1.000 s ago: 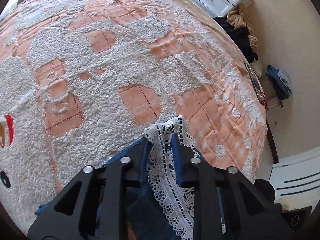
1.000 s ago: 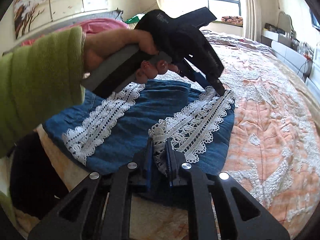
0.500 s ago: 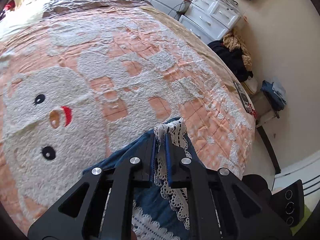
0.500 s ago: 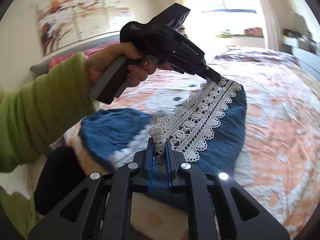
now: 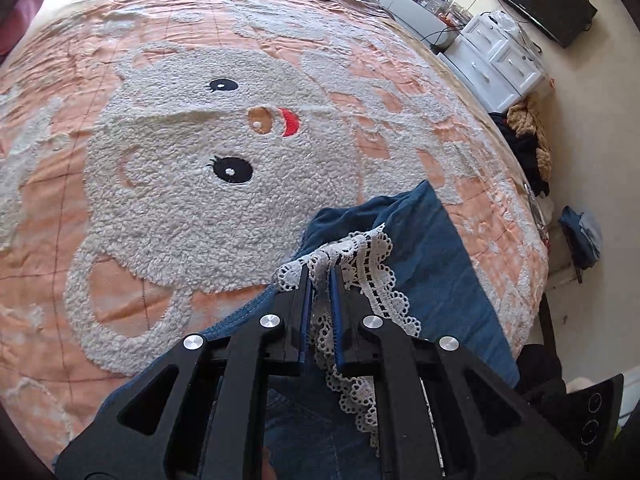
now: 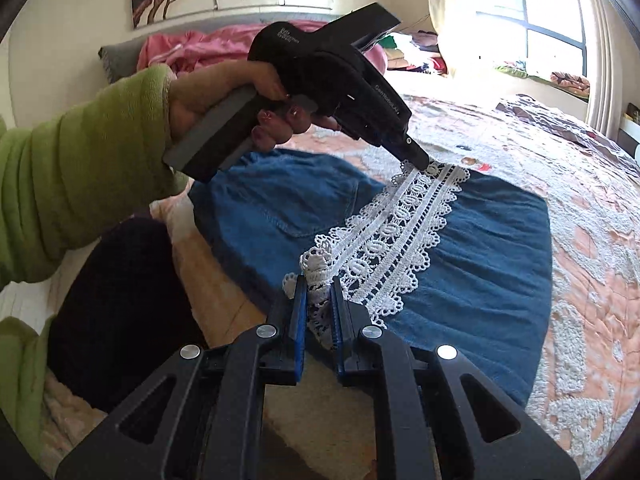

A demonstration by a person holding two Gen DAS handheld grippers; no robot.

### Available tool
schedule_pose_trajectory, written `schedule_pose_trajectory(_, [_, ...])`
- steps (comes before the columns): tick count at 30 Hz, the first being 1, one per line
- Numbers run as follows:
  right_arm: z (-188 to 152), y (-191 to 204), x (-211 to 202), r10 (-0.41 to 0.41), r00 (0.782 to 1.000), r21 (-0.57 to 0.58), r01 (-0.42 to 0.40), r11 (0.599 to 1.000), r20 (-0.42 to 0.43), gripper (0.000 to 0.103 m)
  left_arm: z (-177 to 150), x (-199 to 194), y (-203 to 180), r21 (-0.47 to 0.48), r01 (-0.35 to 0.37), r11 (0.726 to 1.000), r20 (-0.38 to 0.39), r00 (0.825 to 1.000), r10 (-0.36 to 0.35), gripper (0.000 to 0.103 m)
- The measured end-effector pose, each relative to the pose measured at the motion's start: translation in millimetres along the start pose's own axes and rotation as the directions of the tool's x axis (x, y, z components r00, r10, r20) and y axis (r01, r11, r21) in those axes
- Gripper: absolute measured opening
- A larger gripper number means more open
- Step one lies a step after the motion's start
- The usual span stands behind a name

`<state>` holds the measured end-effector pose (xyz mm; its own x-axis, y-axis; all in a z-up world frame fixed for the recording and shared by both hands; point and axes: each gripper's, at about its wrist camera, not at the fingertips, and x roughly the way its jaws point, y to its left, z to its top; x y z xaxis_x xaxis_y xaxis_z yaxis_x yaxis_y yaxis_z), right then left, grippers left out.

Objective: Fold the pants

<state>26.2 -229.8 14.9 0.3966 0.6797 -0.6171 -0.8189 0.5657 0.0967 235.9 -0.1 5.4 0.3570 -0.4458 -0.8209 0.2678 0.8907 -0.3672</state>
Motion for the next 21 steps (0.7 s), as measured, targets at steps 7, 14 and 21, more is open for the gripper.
schedule_pose_trajectory(7, [-3, 5, 14, 0.041, 0.998, 0.002, -0.041, 0.999, -0.050, 0.033, -10, 14, -9, 0.068, -0.130, 0.989, 0.036, 0.991, 0.127, 0.021])
schedule_pose_trajectory(14, [-3, -19, -37, 0.084, 0.986, 0.084, -0.096, 0.992, 0.142, 0.044, -16, -22, -15, 0.038, -0.143, 0.989, 0.149, 0.979, 0.136, 0.041])
schedule_pose_trajectory(21, [-12, -68, -38, -0.071, 0.995, 0.305, 0.046, 0.951, 0.072, 0.043, -50, -48, -66, 0.123, -0.110, 0.986, 0.219, 0.972, 0.081, 0.050])
